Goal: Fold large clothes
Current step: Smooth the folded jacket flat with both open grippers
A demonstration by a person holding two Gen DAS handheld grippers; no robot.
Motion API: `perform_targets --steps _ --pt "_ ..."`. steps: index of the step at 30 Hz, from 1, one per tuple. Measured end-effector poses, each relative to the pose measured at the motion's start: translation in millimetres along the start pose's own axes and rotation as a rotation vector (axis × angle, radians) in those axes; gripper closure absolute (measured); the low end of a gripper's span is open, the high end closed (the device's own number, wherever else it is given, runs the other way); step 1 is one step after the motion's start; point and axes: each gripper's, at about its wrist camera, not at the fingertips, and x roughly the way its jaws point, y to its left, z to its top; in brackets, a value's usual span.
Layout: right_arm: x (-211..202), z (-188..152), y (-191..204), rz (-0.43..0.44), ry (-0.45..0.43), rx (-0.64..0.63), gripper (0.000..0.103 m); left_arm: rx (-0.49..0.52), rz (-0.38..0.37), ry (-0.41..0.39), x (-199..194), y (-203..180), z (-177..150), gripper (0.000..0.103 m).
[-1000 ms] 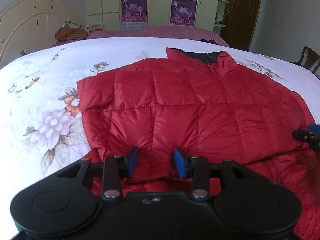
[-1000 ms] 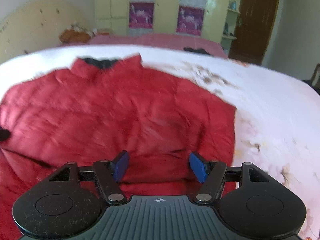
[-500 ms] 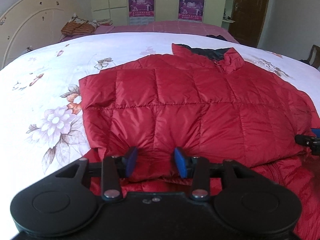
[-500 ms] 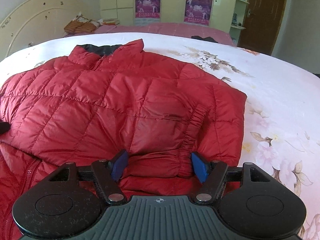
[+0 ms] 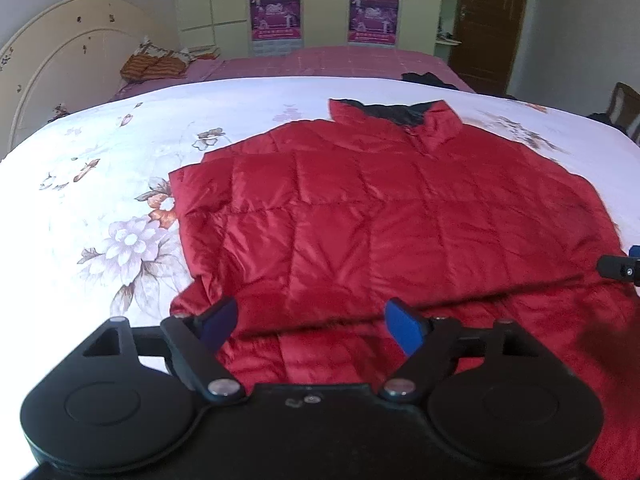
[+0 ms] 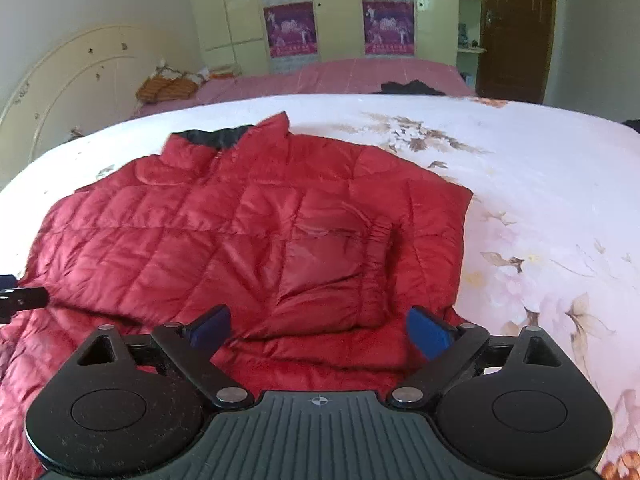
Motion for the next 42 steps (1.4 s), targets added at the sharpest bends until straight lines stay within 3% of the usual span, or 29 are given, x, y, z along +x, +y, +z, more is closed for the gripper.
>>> perform_targets --steps 13,21,30,36,39,40,42 --pt "-82.0 -76.1 17.0 -0.077 0.024 -0.07 0.009 0.02 -0.076 0.02 -57.8 6.8 -62.9 0.022" --pt "-124.3 -131.0 9.1 -0.12 0.055 -0.068 0.009 -0.005 -0.066 0.018 -99.9 35.1 -112.0 0.022" --pt "-149.5 -169.5 -13.2 -0.175 0.086 -0.022 0.009 -0.075 -0.055 0.059 -130.2 66.3 -163.1 0.023" --pt "-161.0 -191.3 -22.2 -0.132 0.12 0.037 0.009 -0.103 -0.101 0.093 -137.0 71.8 -190.6 0.031" --pt "-166.0 -200.9 -20.2 -0.092 0.13 0.055 0.01 -0.129 -0.129 0.086 -141.6 72.7 -198.8 0.04" --pt "-168.0 -203.8 -18.9 -0.08 0.13 0.058 0.011 -0.142 -0.143 0.086 -142.6 73.0 -200.5 0.046" --pt "-172.8 -206.7 -16.3 -0.038 0.124 0.066 0.038 -0.155 -0.173 0.084 -145.4 71.4 -203.2 0.058"
